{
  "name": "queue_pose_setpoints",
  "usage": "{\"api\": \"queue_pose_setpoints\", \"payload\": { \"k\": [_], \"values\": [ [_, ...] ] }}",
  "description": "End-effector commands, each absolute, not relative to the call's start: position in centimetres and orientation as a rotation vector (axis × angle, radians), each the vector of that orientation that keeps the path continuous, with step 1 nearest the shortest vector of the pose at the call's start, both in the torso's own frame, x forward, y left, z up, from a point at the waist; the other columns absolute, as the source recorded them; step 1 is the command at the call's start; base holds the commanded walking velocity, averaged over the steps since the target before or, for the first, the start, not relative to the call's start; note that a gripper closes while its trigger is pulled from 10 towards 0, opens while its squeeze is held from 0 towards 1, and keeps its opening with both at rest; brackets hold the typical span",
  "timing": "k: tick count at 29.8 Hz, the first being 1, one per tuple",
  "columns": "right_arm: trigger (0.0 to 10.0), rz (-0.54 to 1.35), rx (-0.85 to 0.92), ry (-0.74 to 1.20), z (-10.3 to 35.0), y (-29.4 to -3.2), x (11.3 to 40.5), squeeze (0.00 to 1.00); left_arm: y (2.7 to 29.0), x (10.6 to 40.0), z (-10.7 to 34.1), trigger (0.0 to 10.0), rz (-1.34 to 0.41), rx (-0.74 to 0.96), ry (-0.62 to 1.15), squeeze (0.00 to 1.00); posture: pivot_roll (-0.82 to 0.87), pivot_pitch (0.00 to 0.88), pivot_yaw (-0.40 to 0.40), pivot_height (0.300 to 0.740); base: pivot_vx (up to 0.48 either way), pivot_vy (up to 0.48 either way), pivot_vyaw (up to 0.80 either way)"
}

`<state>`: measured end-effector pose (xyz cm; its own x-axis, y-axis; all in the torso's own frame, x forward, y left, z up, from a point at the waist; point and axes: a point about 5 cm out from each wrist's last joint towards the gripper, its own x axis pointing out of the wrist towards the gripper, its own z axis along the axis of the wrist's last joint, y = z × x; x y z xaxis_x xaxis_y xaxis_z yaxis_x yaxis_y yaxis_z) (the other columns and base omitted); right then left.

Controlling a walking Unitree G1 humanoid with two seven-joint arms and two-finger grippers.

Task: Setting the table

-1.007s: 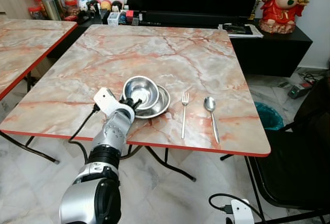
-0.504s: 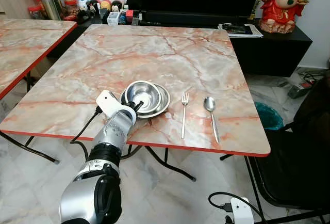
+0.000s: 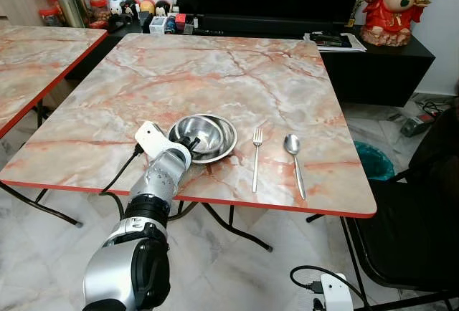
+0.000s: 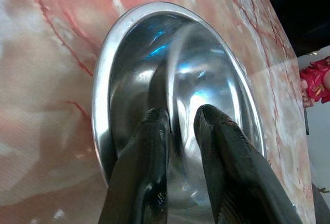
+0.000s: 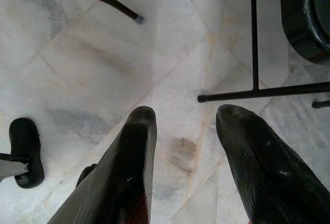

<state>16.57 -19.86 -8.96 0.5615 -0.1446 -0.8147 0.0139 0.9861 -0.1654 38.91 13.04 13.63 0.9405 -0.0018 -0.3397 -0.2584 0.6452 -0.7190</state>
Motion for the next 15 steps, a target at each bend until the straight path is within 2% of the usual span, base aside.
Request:
{"api": "queue_pose_setpoints", "payload": {
  "k": [1, 15],
  "values": [
    [10.0, -0.098, -0.140, 0.962, -8.8, -19.8, 16.9, 0.00, 12.9, 39.2, 14.4, 10.0, 0.134, -0.867, 0.323, 0.00, -0.01, 0.000, -0.017, 0.740, 0.000, 0.000, 0.00],
    [10.0, -0.096, -0.140, 0.960, -8.8, -19.7, 17.1, 0.00, 13.6, 39.6, 15.9, 10.0, 0.100, -0.798, 0.293, 0.00, 0.00, 0.000, -0.023, 0.740, 0.000, 0.000, 0.00]
  ]
}}
